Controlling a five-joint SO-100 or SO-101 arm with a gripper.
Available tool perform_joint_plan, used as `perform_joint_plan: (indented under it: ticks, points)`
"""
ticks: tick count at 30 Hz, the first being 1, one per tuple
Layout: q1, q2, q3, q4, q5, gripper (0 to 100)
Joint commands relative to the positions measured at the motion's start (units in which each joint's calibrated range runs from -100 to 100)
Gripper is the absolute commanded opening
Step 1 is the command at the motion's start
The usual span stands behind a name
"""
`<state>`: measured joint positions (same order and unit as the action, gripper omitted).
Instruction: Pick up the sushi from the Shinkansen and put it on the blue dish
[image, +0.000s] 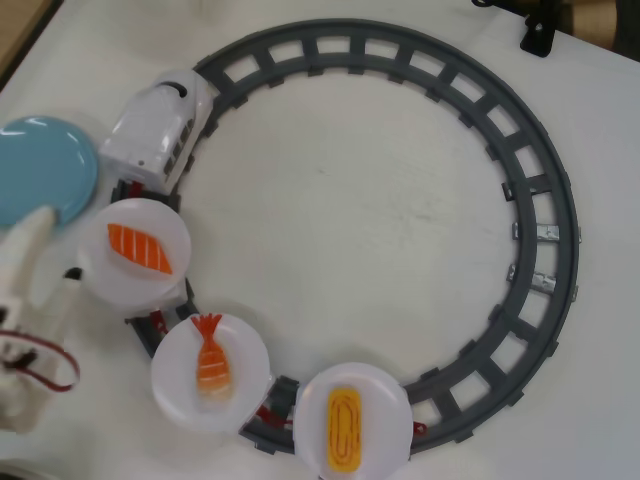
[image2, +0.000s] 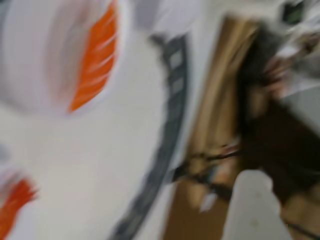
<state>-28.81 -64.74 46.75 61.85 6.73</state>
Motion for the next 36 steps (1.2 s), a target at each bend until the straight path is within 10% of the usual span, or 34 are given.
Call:
perform_joint_plan:
  ticks: [1, 36]
  points:
    - [0.5, 13.7, -6.4, 0.0, -0.1, 26]
    - [-7.7, 63.4, -38.6, -0.6, -4.5, 26]
